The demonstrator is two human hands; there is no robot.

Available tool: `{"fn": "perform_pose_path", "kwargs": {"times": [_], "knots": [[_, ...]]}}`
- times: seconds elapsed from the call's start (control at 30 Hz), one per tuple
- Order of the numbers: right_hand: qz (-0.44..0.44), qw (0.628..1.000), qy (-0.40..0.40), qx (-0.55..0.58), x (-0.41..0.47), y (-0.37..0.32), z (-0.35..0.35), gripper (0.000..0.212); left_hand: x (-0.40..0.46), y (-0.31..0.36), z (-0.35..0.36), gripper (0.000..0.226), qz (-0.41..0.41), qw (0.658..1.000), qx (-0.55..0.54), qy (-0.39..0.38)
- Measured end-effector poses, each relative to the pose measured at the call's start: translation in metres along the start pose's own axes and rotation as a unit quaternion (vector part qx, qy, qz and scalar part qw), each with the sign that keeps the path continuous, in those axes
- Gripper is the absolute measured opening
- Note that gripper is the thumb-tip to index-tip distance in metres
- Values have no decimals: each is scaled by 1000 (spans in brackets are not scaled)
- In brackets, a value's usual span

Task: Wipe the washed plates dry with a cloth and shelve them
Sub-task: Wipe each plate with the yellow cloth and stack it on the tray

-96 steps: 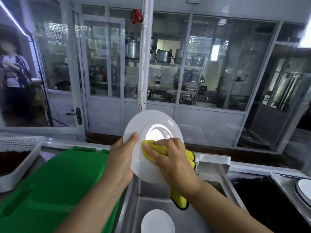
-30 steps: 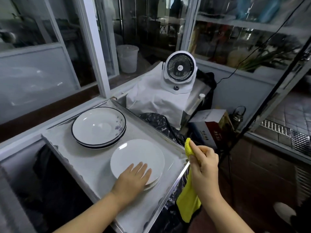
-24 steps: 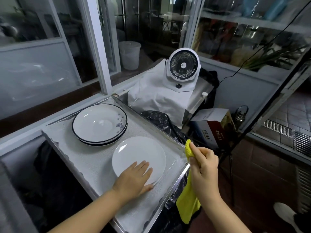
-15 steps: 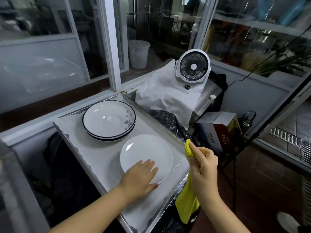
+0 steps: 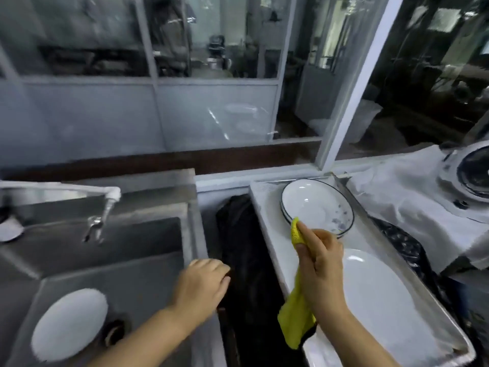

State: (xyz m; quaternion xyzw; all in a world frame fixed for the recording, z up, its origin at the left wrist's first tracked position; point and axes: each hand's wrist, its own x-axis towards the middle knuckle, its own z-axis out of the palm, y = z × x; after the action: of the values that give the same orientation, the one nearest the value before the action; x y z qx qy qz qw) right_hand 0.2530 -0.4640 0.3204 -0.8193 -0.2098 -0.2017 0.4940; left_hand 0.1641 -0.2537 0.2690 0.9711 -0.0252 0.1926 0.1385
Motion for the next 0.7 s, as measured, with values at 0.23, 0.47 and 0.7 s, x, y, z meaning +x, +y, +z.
{"fn": "perform_pose_path", "kwargs": {"times": [0.23, 0.47, 0.7], "knots": [[-72, 983, -158, 66, -24, -100, 166, 45, -118, -141, -81, 17, -268, 958, 98, -18], [-105, 956, -258, 96, -82, -159, 328, 39, -232, -273, -97, 34, -494, 866, 47, -64], [-101, 939, -325, 53, -145, -167, 441, 48, -303, -370, -67, 17, -607, 785, -21, -125]]}}
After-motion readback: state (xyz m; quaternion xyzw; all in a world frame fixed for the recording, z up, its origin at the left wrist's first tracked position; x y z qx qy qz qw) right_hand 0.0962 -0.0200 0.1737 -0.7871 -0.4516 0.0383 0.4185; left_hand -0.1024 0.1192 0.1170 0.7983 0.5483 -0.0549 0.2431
